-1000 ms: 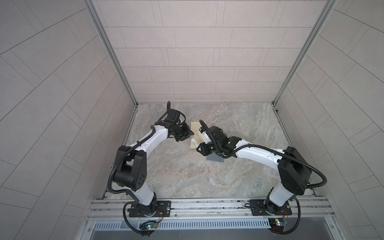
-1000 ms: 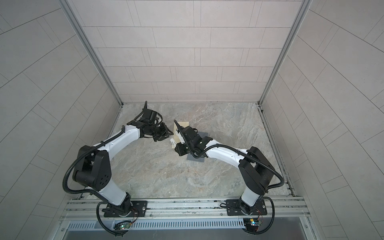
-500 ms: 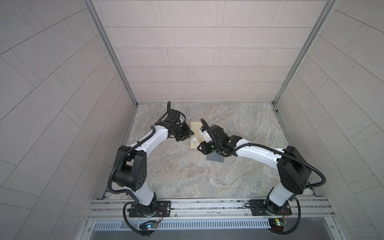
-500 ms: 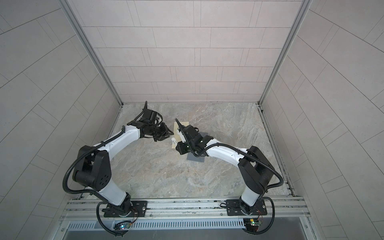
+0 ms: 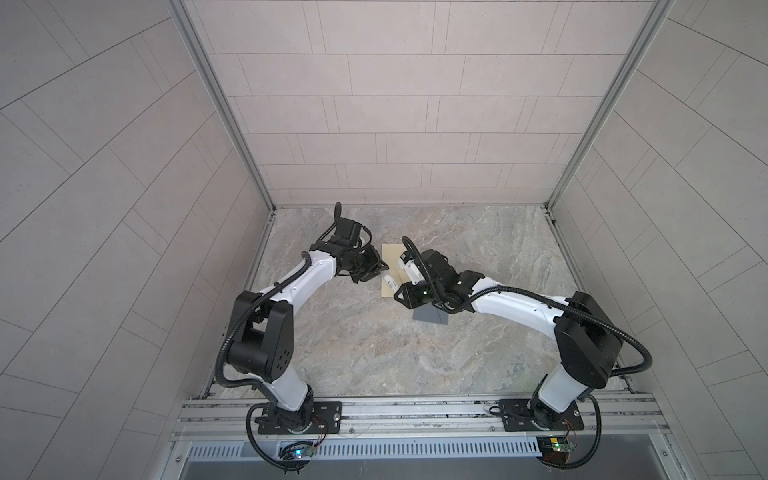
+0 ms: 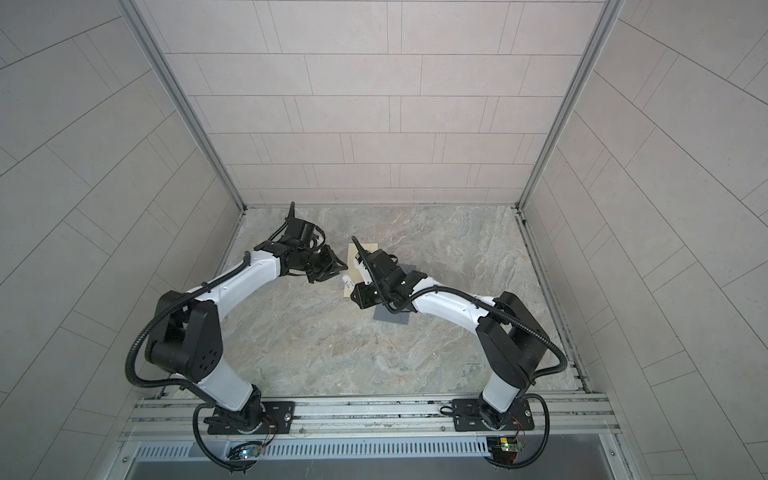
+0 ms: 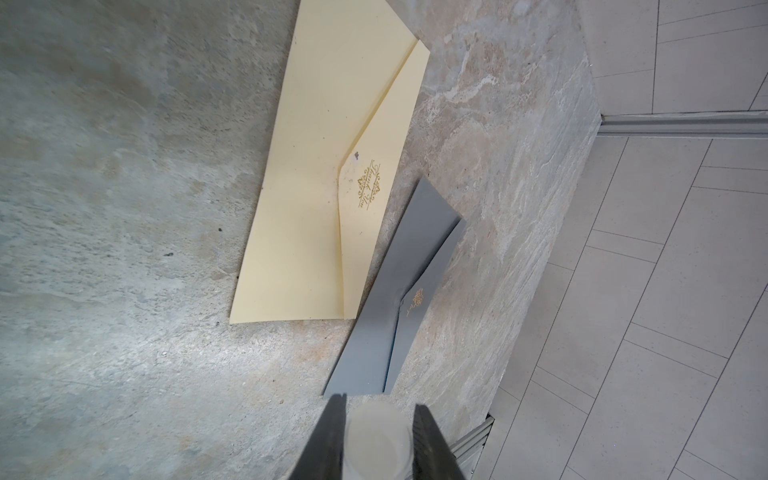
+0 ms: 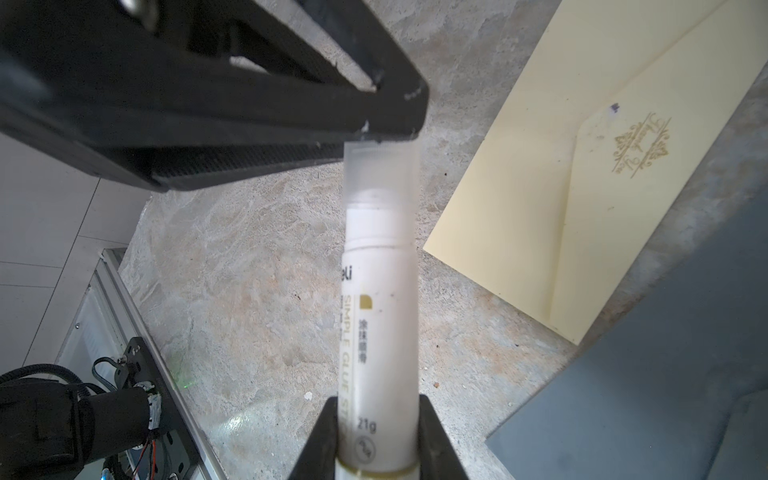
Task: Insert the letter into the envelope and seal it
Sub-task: 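Raise the cap with the left gripper while the right brings the stick under it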
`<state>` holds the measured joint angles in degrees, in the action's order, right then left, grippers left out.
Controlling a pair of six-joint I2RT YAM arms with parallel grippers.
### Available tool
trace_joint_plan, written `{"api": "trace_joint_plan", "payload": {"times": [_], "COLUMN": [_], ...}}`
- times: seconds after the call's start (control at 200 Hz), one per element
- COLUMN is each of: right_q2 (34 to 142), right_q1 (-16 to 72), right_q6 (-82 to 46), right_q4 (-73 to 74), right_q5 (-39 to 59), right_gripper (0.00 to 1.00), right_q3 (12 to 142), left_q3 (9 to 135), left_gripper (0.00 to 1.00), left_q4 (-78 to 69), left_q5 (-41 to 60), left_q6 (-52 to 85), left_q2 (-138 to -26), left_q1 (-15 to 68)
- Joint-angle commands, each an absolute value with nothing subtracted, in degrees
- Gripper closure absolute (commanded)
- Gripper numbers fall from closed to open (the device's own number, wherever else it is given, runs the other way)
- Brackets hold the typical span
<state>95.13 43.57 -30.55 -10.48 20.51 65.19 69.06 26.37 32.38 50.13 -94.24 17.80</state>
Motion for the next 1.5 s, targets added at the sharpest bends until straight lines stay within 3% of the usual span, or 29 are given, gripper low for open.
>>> {"api": "trace_joint_plan", "payload": {"times": [0.0, 1.126, 1.496], "right_q2": [92.2, 85.3, 84.8], "right_q1": [43.3, 43.3, 43.5], "right_q6": [-30.9, -32.1, -33.5], "right_q4": [-9.1, -8.7, -7.0], "right_q5": [18.6, 13.4, 13.1], "right_gripper": [1.0, 1.0, 1.0], "right_q3": [64.9, 60.8, 59.4], "left_q3": [68.6, 70.4, 68.1], "left_gripper": [0.82, 0.86, 0.87], "left_q4": [27.2, 28.6, 22.4], "left_q5": [33.1, 33.3, 36.1], "left_q6": [49.8, 49.6, 55.8], "left_q2": [-94.9, -97.3, -96.8], "left_q1": [18.3, 18.3, 18.3]}}
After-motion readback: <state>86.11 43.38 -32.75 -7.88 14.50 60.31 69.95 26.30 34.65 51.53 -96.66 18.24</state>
